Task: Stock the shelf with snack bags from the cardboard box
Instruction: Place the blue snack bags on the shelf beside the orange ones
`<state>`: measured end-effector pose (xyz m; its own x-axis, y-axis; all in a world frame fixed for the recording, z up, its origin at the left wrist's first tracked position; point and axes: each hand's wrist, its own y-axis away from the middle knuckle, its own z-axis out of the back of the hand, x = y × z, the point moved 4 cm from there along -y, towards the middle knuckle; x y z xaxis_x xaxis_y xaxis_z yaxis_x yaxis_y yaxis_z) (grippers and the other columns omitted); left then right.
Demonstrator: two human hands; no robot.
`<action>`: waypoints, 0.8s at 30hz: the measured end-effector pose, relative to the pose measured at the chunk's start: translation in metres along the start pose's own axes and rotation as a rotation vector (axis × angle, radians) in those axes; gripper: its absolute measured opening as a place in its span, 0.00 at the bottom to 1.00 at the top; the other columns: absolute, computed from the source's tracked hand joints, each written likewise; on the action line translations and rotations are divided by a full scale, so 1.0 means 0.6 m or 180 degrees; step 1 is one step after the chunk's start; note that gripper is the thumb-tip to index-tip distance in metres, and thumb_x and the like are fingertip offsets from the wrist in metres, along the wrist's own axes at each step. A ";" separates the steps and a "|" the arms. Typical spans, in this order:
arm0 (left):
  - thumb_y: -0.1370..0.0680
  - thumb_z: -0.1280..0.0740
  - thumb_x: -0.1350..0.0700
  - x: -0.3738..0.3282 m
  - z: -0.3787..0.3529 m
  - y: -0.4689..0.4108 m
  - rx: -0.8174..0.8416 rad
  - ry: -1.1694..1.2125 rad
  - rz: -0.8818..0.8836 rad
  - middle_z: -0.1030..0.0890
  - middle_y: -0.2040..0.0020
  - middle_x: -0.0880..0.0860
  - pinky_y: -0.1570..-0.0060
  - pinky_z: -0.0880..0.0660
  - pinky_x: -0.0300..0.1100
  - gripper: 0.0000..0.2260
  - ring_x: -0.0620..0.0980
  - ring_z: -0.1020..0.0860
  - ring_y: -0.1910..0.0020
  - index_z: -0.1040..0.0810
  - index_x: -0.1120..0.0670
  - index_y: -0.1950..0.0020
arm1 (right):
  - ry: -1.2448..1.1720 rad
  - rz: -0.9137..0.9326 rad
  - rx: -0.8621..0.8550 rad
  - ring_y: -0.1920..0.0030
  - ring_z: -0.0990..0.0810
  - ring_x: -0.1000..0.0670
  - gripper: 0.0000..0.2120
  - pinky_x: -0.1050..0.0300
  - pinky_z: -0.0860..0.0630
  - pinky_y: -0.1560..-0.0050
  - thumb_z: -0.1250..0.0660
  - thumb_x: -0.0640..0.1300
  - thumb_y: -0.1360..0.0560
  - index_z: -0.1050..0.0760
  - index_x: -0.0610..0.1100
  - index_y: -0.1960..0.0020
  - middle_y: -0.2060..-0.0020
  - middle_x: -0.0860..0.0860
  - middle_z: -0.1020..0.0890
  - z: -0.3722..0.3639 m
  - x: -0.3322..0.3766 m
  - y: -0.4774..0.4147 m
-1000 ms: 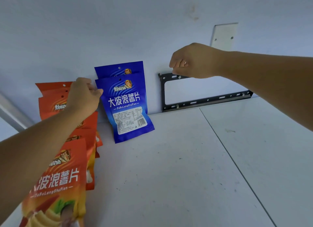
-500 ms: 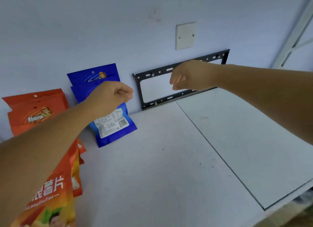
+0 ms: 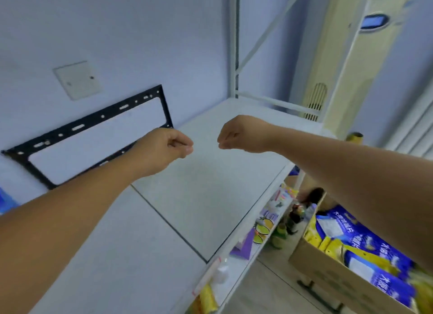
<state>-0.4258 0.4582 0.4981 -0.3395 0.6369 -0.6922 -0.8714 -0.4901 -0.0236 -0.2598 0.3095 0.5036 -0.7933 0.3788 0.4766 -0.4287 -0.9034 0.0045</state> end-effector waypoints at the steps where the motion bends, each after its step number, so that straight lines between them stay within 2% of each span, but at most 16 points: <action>1: 0.23 0.28 0.53 -0.026 -0.036 -0.015 0.0109 0.0020 -0.0060 0.14 0.53 0.51 0.49 0.21 0.37 0.05 0.45 0.16 0.53 0.17 0.49 0.48 | -0.0008 -0.0111 -0.0039 0.50 0.16 0.48 0.09 0.52 0.20 0.45 0.28 0.48 0.24 0.16 0.45 0.46 0.51 0.51 0.14 0.012 -0.040 0.025; 2: 0.23 0.28 0.54 -0.054 -0.073 -0.028 0.0221 0.0015 -0.0134 0.14 0.53 0.52 0.49 0.21 0.39 0.04 0.46 0.16 0.54 0.17 0.49 0.48 | -0.0026 -0.0230 -0.0086 0.50 0.16 0.48 0.09 0.52 0.20 0.44 0.28 0.48 0.24 0.16 0.45 0.46 0.51 0.51 0.14 0.024 -0.081 0.051; 4: 0.23 0.27 0.53 -0.110 -0.146 -0.051 0.0395 -0.0039 -0.0301 0.14 0.57 0.50 0.46 0.20 0.48 0.03 0.47 0.16 0.55 0.16 0.48 0.50 | -0.0100 -0.0447 -0.0173 0.50 0.16 0.49 0.09 0.51 0.20 0.43 0.28 0.49 0.24 0.16 0.46 0.46 0.52 0.51 0.14 0.047 -0.158 0.110; 6: 0.24 0.27 0.53 -0.166 -0.215 -0.070 0.0569 -0.0081 -0.0459 0.14 0.60 0.49 0.47 0.20 0.51 0.03 0.45 0.16 0.58 0.16 0.48 0.51 | -0.0078 -0.0628 -0.0225 0.49 0.16 0.50 0.10 0.53 0.21 0.43 0.28 0.49 0.23 0.16 0.45 0.45 0.50 0.51 0.14 0.067 -0.223 0.172; 10: 0.23 0.27 0.53 -0.289 -0.344 -0.093 0.0933 -0.0117 -0.0860 0.15 0.60 0.46 0.51 0.21 0.43 0.04 0.37 0.19 0.63 0.17 0.48 0.49 | -0.0066 -0.1032 -0.0389 0.49 0.18 0.53 0.09 0.55 0.22 0.44 0.29 0.49 0.23 0.16 0.47 0.45 0.50 0.53 0.15 0.104 -0.334 0.300; 15: 0.23 0.27 0.52 -0.405 -0.482 -0.103 0.1402 -0.0107 -0.1190 0.15 0.55 0.47 0.46 0.21 0.44 0.07 0.45 0.17 0.54 0.16 0.50 0.47 | -0.0277 -0.1535 -0.0668 0.52 0.18 0.56 0.09 0.54 0.20 0.44 0.31 0.51 0.22 0.17 0.49 0.46 0.53 0.58 0.17 0.143 -0.439 0.445; 17: 0.24 0.27 0.51 -0.437 -0.534 -0.108 0.1606 -0.0106 -0.1283 0.15 0.55 0.45 0.45 0.21 0.45 0.06 0.43 0.17 0.54 0.16 0.48 0.47 | -0.0334 -0.1695 -0.0757 0.52 0.18 0.56 0.09 0.52 0.19 0.44 0.31 0.51 0.21 0.17 0.49 0.45 0.52 0.56 0.16 0.148 -0.473 0.491; 20: 0.24 0.27 0.51 -0.482 -0.611 -0.117 0.1867 -0.0137 -0.1477 0.16 0.56 0.42 0.50 0.24 0.38 0.03 0.39 0.19 0.54 0.17 0.44 0.50 | -0.0411 -0.1956 -0.0823 0.51 0.17 0.56 0.09 0.52 0.19 0.43 0.31 0.50 0.21 0.17 0.48 0.45 0.51 0.55 0.16 0.142 -0.524 0.549; 22: 0.23 0.28 0.52 -0.508 -0.661 -0.126 0.2041 -0.0170 -0.1601 0.16 0.54 0.42 0.54 0.27 0.33 0.05 0.38 0.20 0.53 0.18 0.46 0.48 | -0.0460 -0.2153 -0.0825 0.50 0.18 0.56 0.10 0.51 0.20 0.42 0.31 0.50 0.22 0.17 0.48 0.44 0.50 0.55 0.15 0.136 -0.560 0.579; 24: 0.23 0.28 0.52 -0.525 -0.711 -0.142 0.2214 -0.0194 -0.1671 0.16 0.52 0.43 0.51 0.24 0.34 0.07 0.39 0.19 0.52 0.17 0.48 0.46 | -0.0436 -0.2345 -0.0793 0.48 0.18 0.55 0.11 0.51 0.20 0.41 0.30 0.50 0.22 0.18 0.47 0.42 0.47 0.54 0.15 0.133 -0.600 0.603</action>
<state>-0.0937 0.0453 0.4105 0.1653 0.7190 -0.6751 -0.9323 0.3373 0.1309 -0.0951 -0.1698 0.4037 -0.2139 0.8196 0.5316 -0.9202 -0.3517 0.1719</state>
